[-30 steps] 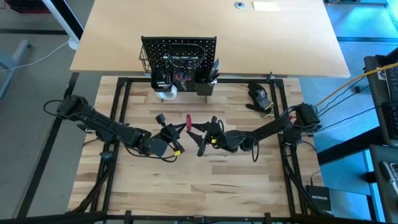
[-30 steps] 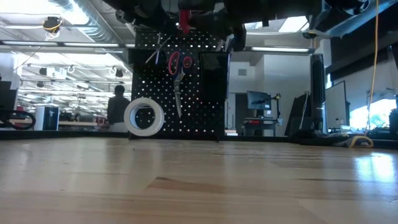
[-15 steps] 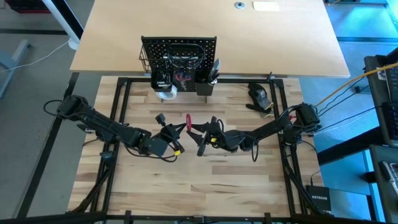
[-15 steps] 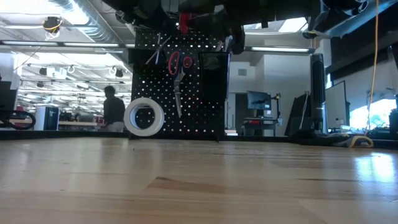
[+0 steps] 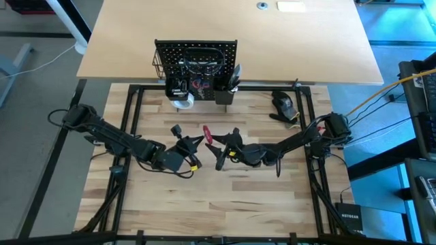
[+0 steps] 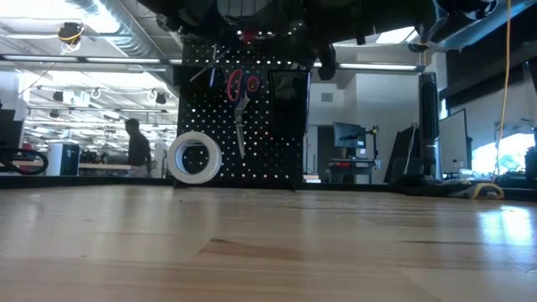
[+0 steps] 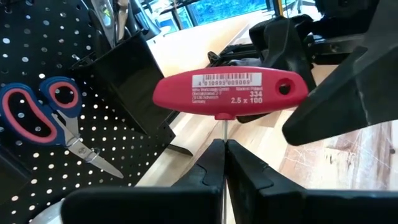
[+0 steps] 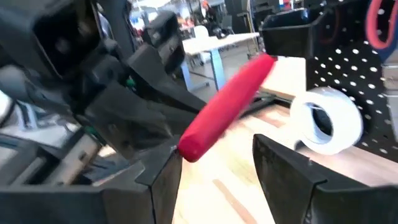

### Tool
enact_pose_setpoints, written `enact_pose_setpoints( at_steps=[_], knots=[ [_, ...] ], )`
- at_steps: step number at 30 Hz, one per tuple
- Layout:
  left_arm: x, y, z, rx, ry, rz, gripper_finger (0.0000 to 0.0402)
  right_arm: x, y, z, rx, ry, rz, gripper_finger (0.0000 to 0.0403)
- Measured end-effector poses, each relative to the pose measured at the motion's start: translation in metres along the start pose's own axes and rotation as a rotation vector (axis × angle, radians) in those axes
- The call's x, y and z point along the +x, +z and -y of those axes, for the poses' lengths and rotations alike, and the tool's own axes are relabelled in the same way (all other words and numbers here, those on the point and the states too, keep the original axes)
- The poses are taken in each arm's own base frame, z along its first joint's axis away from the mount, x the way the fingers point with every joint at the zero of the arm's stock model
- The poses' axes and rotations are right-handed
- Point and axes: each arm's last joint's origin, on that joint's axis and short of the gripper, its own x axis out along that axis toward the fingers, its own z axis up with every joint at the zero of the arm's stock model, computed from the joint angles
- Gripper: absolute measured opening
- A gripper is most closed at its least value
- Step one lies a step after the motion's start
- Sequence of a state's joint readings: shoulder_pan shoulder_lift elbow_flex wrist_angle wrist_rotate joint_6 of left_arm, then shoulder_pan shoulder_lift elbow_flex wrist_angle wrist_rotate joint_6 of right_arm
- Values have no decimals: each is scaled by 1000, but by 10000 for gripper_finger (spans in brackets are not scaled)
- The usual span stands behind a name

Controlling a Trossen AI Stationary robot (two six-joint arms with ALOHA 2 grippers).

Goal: Hang tools onto peg board
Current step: Put the red allen wrench into the right black bin on the peg board

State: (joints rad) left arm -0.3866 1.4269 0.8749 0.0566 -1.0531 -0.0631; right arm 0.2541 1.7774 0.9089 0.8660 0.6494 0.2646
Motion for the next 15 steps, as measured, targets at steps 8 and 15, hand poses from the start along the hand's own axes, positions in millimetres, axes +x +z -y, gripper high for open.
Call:
enact_pose_setpoints(
  at_steps=[8, 15],
  knots=[
    [-1, 0, 1, 0, -4, 3, 0, -8, 7, -2, -27, -30, -23, 198],
    [-1, 0, 1, -3, -3, 5, 0, -8, 9, -6, 96, 70, -27, 198]
  ],
)
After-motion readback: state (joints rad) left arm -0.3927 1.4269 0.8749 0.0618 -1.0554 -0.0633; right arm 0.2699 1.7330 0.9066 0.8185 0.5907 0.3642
